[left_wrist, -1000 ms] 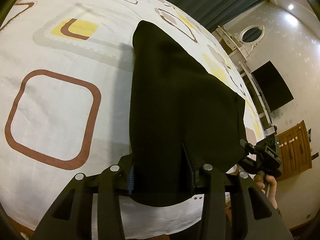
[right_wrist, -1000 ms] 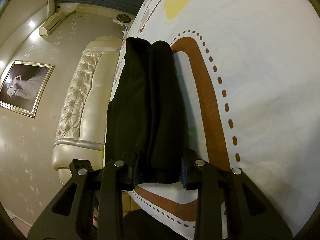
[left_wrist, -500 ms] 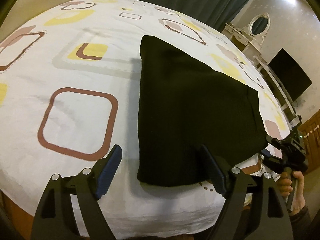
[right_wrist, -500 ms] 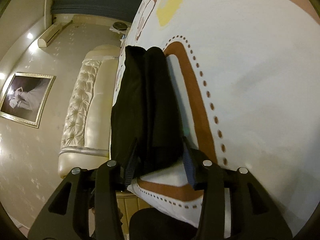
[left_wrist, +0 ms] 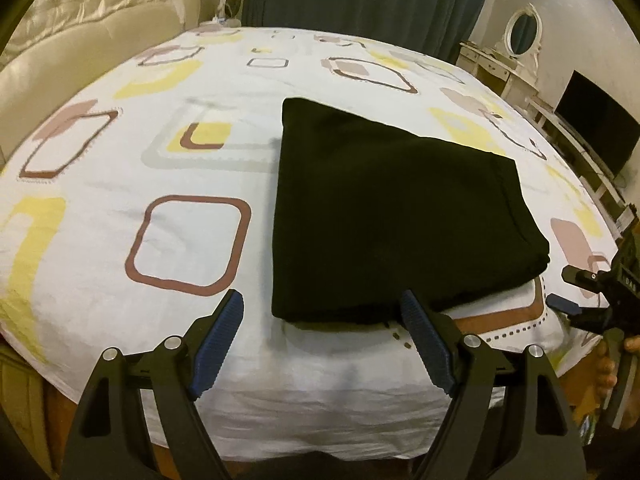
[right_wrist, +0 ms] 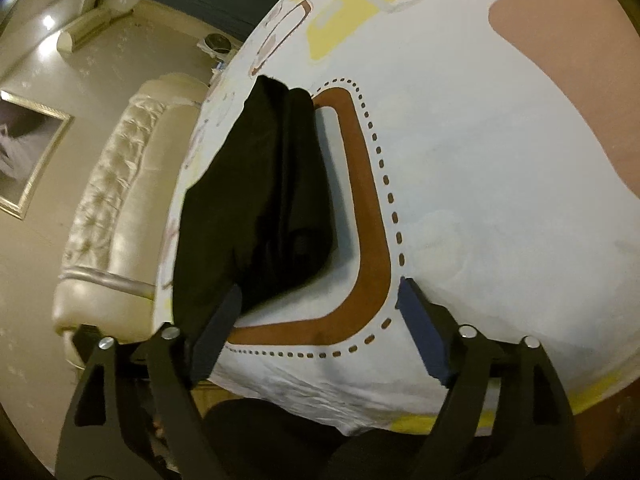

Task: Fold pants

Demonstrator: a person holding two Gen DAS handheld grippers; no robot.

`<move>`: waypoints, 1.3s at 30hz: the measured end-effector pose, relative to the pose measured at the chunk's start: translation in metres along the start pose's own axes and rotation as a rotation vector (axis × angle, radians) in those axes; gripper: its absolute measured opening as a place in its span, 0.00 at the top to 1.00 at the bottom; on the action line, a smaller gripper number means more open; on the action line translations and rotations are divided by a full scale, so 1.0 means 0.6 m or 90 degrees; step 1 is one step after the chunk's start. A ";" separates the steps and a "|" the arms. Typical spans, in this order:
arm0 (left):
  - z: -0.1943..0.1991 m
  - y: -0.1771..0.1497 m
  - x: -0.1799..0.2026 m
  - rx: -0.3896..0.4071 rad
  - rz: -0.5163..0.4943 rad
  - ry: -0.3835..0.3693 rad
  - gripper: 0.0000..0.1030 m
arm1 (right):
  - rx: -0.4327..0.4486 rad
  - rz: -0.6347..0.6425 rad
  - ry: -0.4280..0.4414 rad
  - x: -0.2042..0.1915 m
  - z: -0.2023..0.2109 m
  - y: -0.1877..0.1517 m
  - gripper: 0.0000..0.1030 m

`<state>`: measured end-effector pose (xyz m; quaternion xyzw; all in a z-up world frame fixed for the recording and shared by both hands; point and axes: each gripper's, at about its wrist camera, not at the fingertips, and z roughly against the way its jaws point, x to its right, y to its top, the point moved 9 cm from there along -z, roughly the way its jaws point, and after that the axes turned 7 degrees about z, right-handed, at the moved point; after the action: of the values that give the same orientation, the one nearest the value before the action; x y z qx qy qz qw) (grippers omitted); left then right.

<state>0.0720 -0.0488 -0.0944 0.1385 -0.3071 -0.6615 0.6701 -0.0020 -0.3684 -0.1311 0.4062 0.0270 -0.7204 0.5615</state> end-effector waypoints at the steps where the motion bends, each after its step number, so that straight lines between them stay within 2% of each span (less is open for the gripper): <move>1: 0.006 -0.001 0.003 0.008 -0.010 0.008 0.22 | -0.003 0.018 -0.022 -0.005 0.000 -0.003 0.19; 7: 0.038 0.001 0.007 0.062 -0.053 0.052 0.21 | -0.010 0.129 -0.143 -0.020 0.004 -0.018 0.16; 11: 0.056 0.005 0.003 0.084 -0.051 0.064 0.19 | -0.003 0.202 -0.212 -0.032 0.007 -0.027 0.15; 14: 0.067 0.008 -0.001 0.094 -0.043 0.071 0.19 | 0.012 0.246 -0.243 -0.047 0.010 -0.031 0.15; 23: 0.086 0.020 -0.008 0.122 -0.016 0.072 0.17 | 0.089 0.295 -0.275 -0.081 0.034 -0.021 0.13; 33: 0.077 0.018 -0.016 0.108 0.021 0.068 0.17 | 0.096 0.283 -0.277 -0.076 0.035 -0.021 0.13; 39: 0.073 0.015 -0.016 0.102 0.021 0.071 0.17 | 0.100 0.285 -0.278 -0.078 0.035 -0.021 0.13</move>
<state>0.0536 -0.0289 -0.0572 0.2233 -0.3232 -0.6150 0.6837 -0.0224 -0.3374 -0.0933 0.2802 -0.2399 -0.6490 0.6654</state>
